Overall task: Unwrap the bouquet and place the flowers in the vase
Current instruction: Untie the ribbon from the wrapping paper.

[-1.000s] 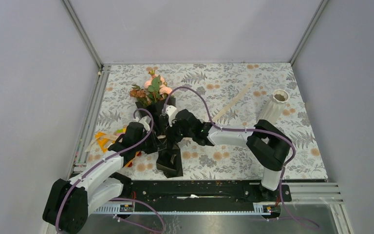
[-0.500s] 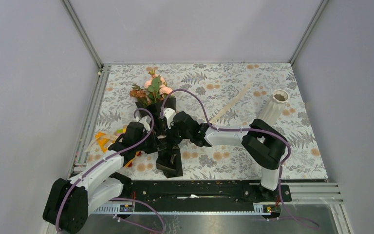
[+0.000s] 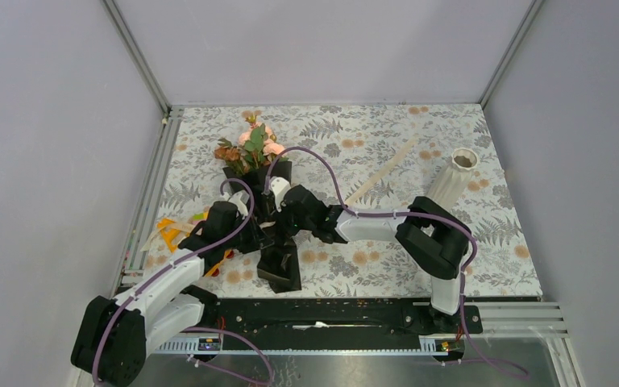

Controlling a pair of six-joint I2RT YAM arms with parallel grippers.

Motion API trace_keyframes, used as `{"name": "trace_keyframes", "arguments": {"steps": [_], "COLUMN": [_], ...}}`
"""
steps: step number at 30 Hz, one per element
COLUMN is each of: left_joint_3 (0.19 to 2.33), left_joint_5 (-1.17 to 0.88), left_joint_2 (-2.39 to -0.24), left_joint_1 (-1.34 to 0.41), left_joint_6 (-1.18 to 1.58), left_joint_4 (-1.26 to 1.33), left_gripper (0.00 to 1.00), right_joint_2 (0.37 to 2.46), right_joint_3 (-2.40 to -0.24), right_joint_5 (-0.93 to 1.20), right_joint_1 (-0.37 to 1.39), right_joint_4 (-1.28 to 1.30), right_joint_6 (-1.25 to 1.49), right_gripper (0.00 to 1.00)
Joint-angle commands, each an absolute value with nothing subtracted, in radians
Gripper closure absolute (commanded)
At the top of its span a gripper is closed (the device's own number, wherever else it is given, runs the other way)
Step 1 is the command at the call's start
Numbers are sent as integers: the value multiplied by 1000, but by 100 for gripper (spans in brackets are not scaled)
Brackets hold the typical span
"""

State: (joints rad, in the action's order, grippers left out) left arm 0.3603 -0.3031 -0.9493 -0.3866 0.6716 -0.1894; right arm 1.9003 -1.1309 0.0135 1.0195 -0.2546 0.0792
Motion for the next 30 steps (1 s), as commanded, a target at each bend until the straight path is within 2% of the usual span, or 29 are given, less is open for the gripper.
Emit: {"name": "trace_keyframes", "arguments": {"steps": [1,11,18,23,30], "left_joint_3": [370,350,368,416,486], "left_joint_5": [-257,-206,-216,-245,-272], "left_joint_2": [-922,-855,-849,-854,-838], "left_joint_1": [-387,-386,-385,-385,-378], "left_joint_6": [672,704,671,646,614], "left_joint_4": [-220,-249,-287,-336,-429], "left_gripper": [100,100,100,100,100], "right_joint_2": [1849,1774,1747,1760,1759], "right_joint_3": [-1094,-988,-993,-987,-1043], "right_joint_5": [-140,-247,66,129,223], "right_joint_1": [1019,1019,1019,1019,997], "right_joint_4": [-338,-414,-392,-413,-351], "right_joint_6": [92,184,170,193,192], "right_gripper": [100,100,99,75,67]}}
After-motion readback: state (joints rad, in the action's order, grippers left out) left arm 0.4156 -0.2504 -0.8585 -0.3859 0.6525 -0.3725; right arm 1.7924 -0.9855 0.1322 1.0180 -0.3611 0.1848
